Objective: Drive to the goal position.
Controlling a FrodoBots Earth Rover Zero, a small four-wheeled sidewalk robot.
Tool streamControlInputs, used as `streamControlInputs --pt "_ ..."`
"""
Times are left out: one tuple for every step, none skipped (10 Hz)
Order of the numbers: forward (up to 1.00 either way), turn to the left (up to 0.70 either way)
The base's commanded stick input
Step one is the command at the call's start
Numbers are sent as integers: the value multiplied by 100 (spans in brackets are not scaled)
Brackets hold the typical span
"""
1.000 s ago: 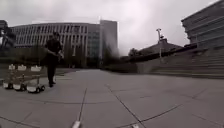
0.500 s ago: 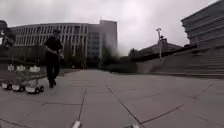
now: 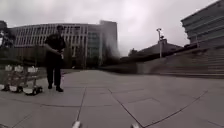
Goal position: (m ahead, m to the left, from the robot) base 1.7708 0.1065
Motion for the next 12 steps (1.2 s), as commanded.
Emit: streamControlInputs --pt "48 -3" --pt "54 -4" --pt "59 -4" --pt "56 -4" --pt "45 -3" --pt "27 -1" --pt "20 -1" --pt "13 -1" --pt "10 -1" --pt "6 -1" --pt "6 -1" --pt "6 -1"
